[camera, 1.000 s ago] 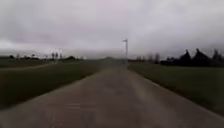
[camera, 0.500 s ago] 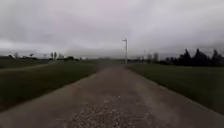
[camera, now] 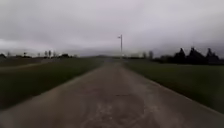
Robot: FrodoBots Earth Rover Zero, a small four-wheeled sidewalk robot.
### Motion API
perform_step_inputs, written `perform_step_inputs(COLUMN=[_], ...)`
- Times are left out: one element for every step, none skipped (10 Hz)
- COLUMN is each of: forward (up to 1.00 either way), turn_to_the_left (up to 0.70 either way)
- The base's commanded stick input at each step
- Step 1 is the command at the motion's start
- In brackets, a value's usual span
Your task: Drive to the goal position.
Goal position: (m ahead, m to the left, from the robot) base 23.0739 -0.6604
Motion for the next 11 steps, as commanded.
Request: perform_step_inputs(forward=[0.85, 0.85, 0.85, 0.85, 0.85, 0.85, 0.85, 0.85, 0.85, 0.85, 0.85], turn_to_the_left=[0.00, 0.00, 0.00, 0.00, 0.00, 0.00, 0.00, 0.00, 0.00, 0.00, 0.00])
